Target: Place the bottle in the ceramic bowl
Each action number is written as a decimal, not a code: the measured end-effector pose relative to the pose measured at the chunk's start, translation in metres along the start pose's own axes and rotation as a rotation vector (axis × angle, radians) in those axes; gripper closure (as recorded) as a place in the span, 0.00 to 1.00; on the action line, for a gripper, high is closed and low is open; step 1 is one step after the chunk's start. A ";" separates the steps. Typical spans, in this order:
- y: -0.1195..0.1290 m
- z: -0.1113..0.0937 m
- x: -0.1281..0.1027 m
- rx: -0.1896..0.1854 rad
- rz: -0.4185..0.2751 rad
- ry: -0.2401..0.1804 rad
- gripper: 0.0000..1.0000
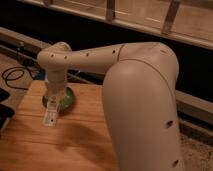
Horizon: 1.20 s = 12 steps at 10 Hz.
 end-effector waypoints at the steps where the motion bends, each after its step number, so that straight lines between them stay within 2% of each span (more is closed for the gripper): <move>1: -0.002 0.000 -0.011 0.016 0.002 -0.007 1.00; 4: -0.011 0.002 -0.062 0.064 -0.026 -0.025 1.00; 7: -0.032 0.022 -0.110 0.084 -0.007 -0.014 1.00; 8: -0.032 0.031 -0.116 0.071 0.001 -0.010 1.00; 10: -0.026 0.052 -0.127 0.003 -0.008 0.022 0.96; 12: -0.025 0.055 -0.129 -0.011 -0.011 0.026 0.96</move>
